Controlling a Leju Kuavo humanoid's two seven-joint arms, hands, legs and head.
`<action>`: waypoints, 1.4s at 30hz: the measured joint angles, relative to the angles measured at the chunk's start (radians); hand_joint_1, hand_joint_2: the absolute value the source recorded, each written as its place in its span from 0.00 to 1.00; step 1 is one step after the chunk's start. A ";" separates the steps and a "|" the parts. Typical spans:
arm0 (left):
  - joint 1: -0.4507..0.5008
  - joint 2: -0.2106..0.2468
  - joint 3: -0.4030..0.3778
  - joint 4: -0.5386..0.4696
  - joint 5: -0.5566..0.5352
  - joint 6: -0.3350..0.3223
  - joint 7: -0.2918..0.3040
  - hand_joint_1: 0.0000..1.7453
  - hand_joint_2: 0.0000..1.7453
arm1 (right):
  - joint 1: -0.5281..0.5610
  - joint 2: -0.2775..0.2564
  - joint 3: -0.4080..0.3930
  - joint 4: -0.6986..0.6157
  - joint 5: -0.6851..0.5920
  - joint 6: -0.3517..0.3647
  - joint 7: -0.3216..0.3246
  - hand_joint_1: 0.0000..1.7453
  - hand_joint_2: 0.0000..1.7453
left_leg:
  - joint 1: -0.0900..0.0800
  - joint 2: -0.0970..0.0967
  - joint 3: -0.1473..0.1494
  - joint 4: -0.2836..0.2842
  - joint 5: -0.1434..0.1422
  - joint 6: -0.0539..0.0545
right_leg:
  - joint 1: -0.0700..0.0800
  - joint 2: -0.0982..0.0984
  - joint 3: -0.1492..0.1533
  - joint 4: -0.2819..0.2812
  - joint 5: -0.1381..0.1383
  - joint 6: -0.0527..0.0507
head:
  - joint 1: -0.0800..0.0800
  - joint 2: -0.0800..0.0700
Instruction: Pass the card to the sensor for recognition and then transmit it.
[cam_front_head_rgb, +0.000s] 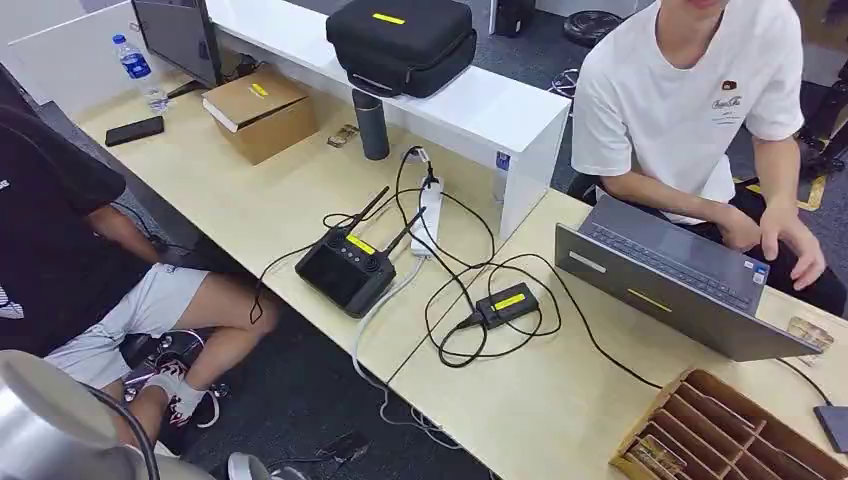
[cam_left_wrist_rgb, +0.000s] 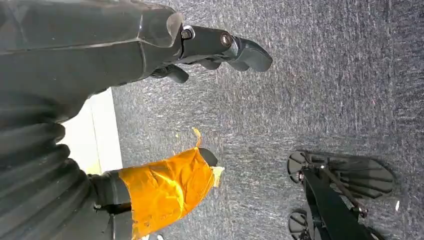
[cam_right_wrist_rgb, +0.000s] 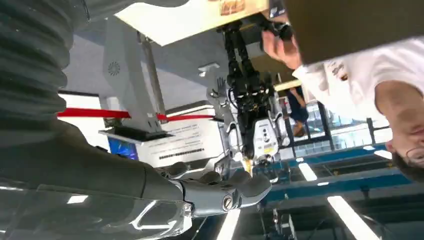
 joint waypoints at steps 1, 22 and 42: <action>0.000 -0.001 0.000 0.000 -0.001 0.000 0.000 0.00 1.00 | -0.004 0.008 0.013 0.007 0.005 0.000 0.000 0.00 1.00 | 0.000 0.000 0.000 0.000 0.000 0.000 | 0.000 0.000 0.000 0.000 0.000 0.000 | 0.000 0.000; -0.002 -0.002 0.000 0.000 -0.034 -0.003 -0.001 0.00 1.00 | -0.129 0.133 0.210 0.178 0.088 -0.048 0.048 0.00 1.00 | 0.000 0.000 0.000 0.000 0.000 0.000 | 0.000 0.000 0.000 0.000 0.000 0.000 | 0.000 0.000; -0.002 -0.002 0.000 0.000 -0.054 -0.006 -0.005 0.00 1.00 | -0.242 0.184 0.296 0.286 0.227 -0.126 0.143 0.00 1.00 | 0.000 0.000 0.000 0.000 0.000 0.000 | 0.000 0.000 0.000 0.000 0.000 0.000 | 0.000 0.000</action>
